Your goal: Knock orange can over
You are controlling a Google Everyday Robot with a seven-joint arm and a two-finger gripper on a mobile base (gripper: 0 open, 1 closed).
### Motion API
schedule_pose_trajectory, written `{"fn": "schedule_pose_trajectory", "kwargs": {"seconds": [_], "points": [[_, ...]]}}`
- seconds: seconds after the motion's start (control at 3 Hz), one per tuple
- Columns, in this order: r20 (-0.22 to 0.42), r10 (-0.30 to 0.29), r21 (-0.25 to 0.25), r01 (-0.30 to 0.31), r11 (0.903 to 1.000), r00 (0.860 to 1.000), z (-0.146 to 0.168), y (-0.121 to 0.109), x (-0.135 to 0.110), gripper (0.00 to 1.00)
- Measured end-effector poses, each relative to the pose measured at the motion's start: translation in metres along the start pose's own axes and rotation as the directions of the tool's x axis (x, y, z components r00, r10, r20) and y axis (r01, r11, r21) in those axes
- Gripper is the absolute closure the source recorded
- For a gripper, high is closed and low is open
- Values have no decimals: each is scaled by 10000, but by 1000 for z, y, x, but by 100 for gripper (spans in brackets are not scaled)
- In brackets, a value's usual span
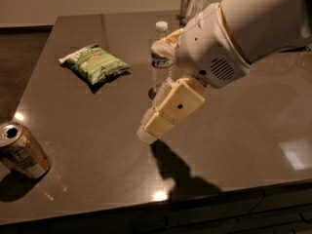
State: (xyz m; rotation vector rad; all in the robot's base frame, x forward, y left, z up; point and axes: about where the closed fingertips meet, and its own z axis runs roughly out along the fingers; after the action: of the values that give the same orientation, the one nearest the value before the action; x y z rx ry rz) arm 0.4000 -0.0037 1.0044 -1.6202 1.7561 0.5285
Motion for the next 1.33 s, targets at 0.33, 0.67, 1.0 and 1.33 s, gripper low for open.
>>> {"fn": "schedule_pose_trajectory", "kwargs": {"seconds": [0.33, 0.67, 1.0, 1.33], "points": [[-73, 239, -121, -240, 9996, 9997, 18, -4, -3, 0], [14, 402, -451, -401, 9982, 9992, 59, -8, -12, 0], [336, 417, -704, -392, 9967, 9986, 101, -9, -21, 0], [584, 179, -1006, -120, 9949, 9981, 140, -4, -31, 0]]}}
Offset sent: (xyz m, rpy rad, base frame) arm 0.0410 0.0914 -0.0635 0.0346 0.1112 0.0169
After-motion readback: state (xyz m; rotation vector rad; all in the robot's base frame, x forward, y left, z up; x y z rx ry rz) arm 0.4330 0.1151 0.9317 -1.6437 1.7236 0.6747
